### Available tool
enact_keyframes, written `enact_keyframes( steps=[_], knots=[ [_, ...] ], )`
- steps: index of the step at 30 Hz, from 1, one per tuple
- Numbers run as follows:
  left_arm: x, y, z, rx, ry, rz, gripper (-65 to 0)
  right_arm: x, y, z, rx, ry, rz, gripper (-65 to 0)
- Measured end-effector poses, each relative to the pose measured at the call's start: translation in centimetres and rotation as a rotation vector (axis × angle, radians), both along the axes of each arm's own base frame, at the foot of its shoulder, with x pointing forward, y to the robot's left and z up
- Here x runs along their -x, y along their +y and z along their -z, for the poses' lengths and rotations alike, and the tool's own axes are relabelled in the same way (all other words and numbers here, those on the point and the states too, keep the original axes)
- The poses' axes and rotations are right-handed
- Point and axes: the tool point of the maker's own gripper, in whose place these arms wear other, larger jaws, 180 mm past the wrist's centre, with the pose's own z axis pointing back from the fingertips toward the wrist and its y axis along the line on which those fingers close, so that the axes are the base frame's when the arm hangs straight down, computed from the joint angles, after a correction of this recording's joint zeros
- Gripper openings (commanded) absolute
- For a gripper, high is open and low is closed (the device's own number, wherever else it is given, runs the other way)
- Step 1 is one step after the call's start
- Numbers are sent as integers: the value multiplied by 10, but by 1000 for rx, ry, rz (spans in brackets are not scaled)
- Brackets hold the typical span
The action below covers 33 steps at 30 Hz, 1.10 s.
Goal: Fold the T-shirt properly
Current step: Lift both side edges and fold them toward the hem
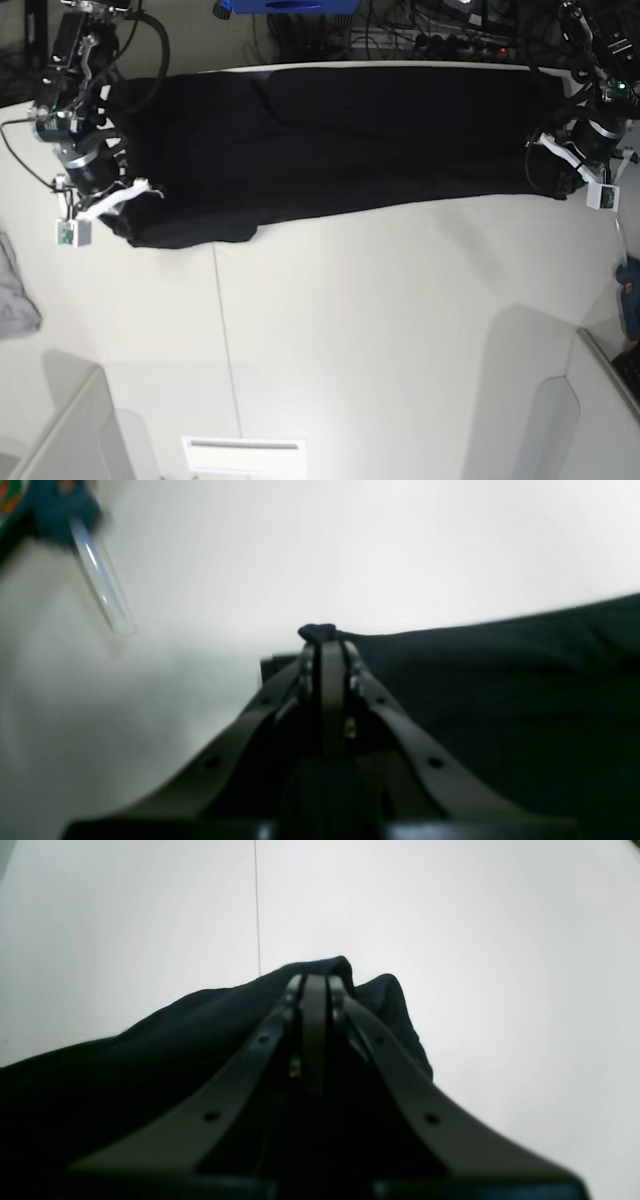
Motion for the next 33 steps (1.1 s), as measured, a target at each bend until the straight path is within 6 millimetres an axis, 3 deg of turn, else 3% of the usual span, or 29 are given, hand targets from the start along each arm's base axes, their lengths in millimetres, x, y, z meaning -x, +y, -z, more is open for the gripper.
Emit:
enact_keyframes(
  steps=[5, 8, 11, 17, 33],
  knots=[
    [-1, -1, -2, 12, -13, -1, -650, 16, 2, 9, -23, 34, -1, -650],
    [2, -1, 0, 10, -5, -1, -650, 21, 7, 4, -100, 16, -1, -650],
    [3, 0, 0, 10, -1, -2, -650, 27, -2, 5, -98, 23, 24, -650],
    [8, 23, -10, -22, -23, -65, -650, 39, -3, 11, -94, 52, 24, -650],
    [28, 21, 3, -16, 40, -62, -650, 60, 11, 16, -213, 74, 17, -650]
  ],
)
